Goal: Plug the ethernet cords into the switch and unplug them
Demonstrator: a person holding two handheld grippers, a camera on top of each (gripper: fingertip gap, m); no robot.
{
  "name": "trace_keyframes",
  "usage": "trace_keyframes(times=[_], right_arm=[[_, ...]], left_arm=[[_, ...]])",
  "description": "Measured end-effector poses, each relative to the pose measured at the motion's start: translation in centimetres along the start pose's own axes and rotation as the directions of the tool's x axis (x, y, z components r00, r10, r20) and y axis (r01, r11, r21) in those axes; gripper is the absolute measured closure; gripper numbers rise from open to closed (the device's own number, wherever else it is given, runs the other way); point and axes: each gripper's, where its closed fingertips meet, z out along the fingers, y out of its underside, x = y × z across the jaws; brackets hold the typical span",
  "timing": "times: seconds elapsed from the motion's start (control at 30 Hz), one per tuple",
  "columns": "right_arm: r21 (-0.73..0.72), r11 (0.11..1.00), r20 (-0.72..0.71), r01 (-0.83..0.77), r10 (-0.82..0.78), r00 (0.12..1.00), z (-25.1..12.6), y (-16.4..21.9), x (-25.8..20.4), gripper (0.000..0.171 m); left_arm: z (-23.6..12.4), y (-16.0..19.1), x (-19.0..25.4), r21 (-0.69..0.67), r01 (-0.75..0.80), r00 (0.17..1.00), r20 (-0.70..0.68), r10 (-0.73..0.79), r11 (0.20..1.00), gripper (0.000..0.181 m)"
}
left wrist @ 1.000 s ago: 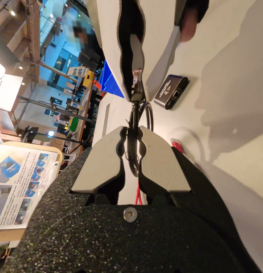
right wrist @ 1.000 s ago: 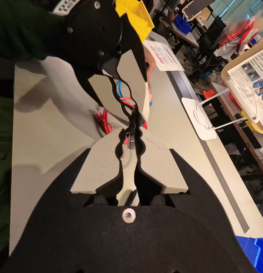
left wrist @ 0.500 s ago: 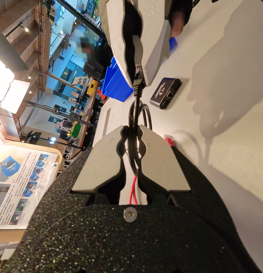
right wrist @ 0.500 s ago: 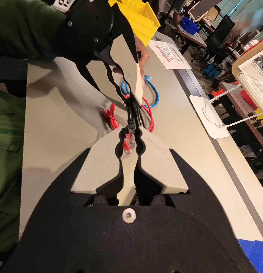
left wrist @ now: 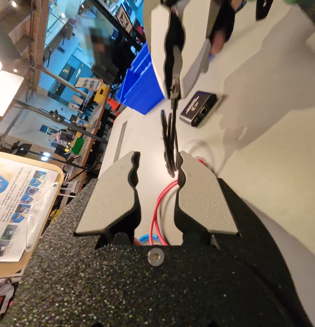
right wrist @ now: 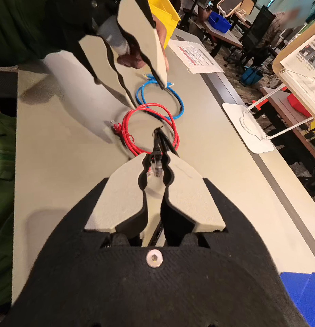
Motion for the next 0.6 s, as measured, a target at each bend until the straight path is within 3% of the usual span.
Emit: trace_keyframes(times=[0.03,0.3,0.4,0.6], right_arm=[[0.005,1.000,0.000,-0.002,0.002,1.000,0.1,-0.2,0.0,0.157],[0.079,0.997,0.020,0.025,-0.027,0.999,0.8,-2.4,-0.6,0.157],[0.127,0.991,0.027,0.035,-0.039,0.999,0.6,-3.0,-0.9,0.157],[0.240,0.971,0.031,0.010,-0.018,0.999,-0.3,-3.3,-0.9,0.157]], left_arm=[[0.0,-0.6,0.0,0.013,-0.004,1.000,0.002,0.004,1.000,0.139],[3.7,-2.5,1.2,0.005,-0.118,0.993,0.013,0.118,0.993,0.151],[4.3,-3.0,1.6,0.076,-0.067,0.998,-0.003,0.067,0.995,0.167],[4.6,-4.0,1.6,0.161,0.050,0.999,-0.023,-0.047,0.986,0.172]])
